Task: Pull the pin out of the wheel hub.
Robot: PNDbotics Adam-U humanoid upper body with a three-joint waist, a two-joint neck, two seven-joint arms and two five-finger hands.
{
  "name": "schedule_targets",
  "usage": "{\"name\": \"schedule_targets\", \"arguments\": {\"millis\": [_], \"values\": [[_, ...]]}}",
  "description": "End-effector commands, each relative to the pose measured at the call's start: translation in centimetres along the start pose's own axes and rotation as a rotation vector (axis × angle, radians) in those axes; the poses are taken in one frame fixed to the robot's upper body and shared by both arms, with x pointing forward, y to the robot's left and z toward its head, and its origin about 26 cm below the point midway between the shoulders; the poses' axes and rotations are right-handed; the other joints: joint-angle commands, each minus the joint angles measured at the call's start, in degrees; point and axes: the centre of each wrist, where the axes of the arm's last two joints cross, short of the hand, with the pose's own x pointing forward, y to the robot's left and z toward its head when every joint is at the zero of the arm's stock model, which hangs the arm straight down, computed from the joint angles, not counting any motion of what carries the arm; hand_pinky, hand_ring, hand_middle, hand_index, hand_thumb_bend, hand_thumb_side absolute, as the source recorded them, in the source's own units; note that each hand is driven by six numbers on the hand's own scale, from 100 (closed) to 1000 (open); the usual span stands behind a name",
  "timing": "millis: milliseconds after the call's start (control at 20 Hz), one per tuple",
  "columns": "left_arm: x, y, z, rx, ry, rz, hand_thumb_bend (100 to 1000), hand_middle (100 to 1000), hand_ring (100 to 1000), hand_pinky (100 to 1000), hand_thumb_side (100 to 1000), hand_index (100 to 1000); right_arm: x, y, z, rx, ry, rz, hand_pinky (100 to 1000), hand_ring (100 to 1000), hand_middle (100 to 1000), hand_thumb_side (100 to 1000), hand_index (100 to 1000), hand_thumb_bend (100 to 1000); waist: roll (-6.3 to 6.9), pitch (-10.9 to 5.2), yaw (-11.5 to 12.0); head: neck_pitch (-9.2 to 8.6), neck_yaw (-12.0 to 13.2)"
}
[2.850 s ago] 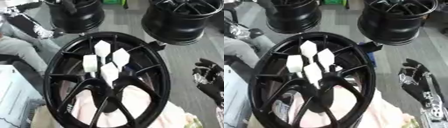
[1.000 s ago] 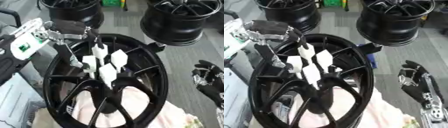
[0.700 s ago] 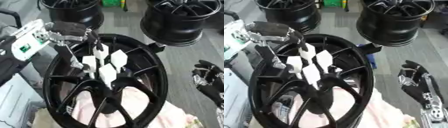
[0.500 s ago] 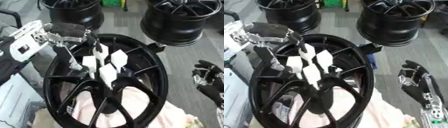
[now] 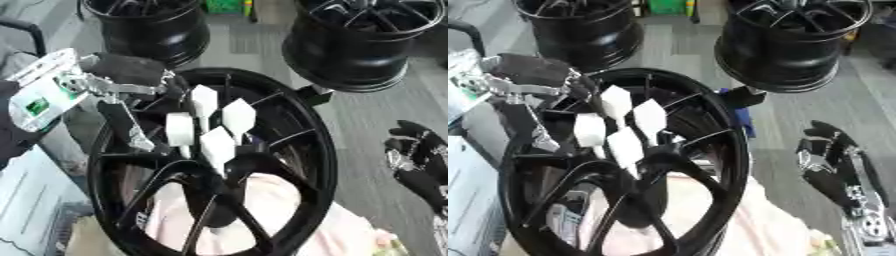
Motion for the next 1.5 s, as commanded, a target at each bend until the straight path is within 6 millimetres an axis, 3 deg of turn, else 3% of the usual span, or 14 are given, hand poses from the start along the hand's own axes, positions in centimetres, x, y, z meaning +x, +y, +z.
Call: {"name": "schedule_targets", "arguments": {"millis": [50,900,1500], "values": [[-0.1,0.9,1.1,-0.353,-0.234,-0.256,421,591,547,695,431,772,0.5,-0.6,-0.4,0.002,-0.02,0.024,745,686,712,178,830,100,-0.13,-0.83,0.1,0.27,0.0],[-0.5,0.6,0.7,-0.326,-0.25,-0.223,396,590,547,702,455,764,0.5,-0.6,-0.4,0.0,-0.02,0.021,745,686,711,178,830,100,-0.16,-0.75,-0.1,0.27,0.0],[-0.6,0.1,-0.9,-0.326,-0.277,-0.207,349,578,525,691,430,757,0.4,-0.6,-0.3,0.001,-0.019,0.019,746,686,711,179,830,100,-0.03,-0.75,-0.5,0.27,0.1]]}}
